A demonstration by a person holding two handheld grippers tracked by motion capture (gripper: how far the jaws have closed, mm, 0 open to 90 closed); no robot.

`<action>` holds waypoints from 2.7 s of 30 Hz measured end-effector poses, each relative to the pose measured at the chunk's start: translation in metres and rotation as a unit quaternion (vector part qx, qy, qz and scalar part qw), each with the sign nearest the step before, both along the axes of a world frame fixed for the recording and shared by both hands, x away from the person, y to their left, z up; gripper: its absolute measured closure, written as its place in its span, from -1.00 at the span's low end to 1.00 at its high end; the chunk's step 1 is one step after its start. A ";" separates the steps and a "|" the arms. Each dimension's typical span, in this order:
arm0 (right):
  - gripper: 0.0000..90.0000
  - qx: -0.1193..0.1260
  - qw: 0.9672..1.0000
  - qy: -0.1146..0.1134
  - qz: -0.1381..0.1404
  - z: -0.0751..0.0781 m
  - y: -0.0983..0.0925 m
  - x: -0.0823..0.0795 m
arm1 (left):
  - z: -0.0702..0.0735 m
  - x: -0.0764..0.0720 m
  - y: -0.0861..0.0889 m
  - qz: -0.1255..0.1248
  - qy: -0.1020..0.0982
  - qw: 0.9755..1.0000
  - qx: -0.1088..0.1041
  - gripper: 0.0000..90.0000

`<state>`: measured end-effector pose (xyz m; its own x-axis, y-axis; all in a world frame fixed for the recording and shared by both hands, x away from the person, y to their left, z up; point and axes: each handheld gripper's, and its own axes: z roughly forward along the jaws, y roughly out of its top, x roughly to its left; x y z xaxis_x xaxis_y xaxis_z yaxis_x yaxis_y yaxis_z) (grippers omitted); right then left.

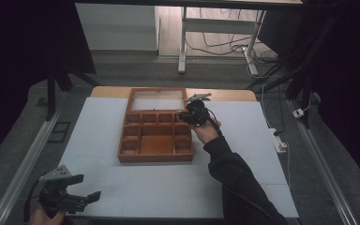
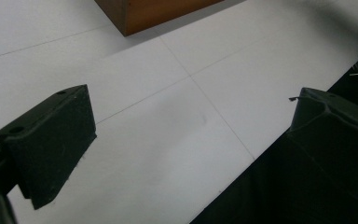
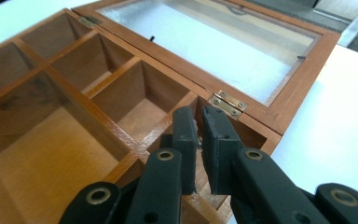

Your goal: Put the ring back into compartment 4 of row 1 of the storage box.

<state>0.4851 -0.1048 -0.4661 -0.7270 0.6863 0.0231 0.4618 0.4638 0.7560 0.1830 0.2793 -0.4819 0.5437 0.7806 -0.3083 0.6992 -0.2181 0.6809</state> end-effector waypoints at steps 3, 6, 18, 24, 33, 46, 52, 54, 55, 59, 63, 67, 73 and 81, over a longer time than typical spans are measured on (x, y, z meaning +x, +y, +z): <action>0.86 -0.010 1.000 0.004 -0.004 -0.007 0.001 0.003 | 0.000 0.000 0.000 -0.001 -0.001 1.000 0.001 -0.99; 0.86 -0.013 1.000 0.006 -0.004 -0.012 0.002 0.004 | 0.000 -0.001 -0.001 -0.001 -0.003 1.000 0.001 -0.99; 0.86 -0.038 0.999 0.009 0.001 -0.027 0.006 0.006 | 0.001 -0.002 0.000 -0.004 -0.008 1.000 -0.001 -0.99; 0.84 -0.045 0.999 0.010 -0.006 -0.029 0.004 0.008 | 0.001 -0.002 0.000 -0.005 -0.008 1.000 -0.002 -0.99; 0.63 -0.035 0.999 0.008 -0.013 -0.025 0.003 0.008 | 0.001 -0.002 0.000 -0.006 -0.008 1.000 -0.003 -0.99; 0.19 -0.010 1.000 0.018 -0.009 -0.007 0.000 0.001 | 0.001 -0.003 0.002 -0.005 -0.009 1.000 -0.012 -0.99; -0.04 -0.002 1.000 0.027 -0.010 0.000 -0.001 -0.003 | 0.001 -0.004 0.003 -0.006 -0.011 1.000 -0.015 -0.99; -0.11 0.001 1.000 0.028 -0.009 0.002 -0.002 -0.005 | 0.001 -0.004 0.003 -0.006 -0.011 1.000 -0.016 -1.00; -0.14 0.004 1.000 0.029 -0.009 0.003 -0.002 -0.005 | 0.001 -0.004 0.003 -0.006 -0.011 1.000 -0.016 -1.00; -0.25 0.009 1.000 0.029 -0.002 0.007 -0.003 -0.008 | 0.001 -0.004 0.003 -0.007 -0.011 1.000 -0.018 -1.00; -0.36 0.008 1.000 0.027 0.003 0.011 -0.005 -0.012 | 0.001 -0.004 0.003 -0.008 -0.012 1.000 -0.017 -1.00; -0.44 0.015 0.999 0.027 0.011 0.015 -0.007 -0.016 | 0.001 -0.004 0.003 -0.007 -0.012 1.000 -0.019 -1.00; -0.54 0.024 0.999 0.030 0.020 0.021 -0.010 -0.023 | 0.001 -0.004 0.003 -0.007 -0.013 1.000 -0.020 -1.00; -0.77 0.027 0.998 0.036 0.032 0.028 -0.011 -0.038 | 0.001 -0.005 0.004 -0.007 -0.014 1.000 -0.023 -1.00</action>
<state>0.4475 -0.1157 -0.4382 -0.7649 0.6343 0.1125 0.4857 0.4531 0.7476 0.1781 0.2837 -0.4808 0.5635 0.7577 -0.3292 0.6772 -0.1955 0.7093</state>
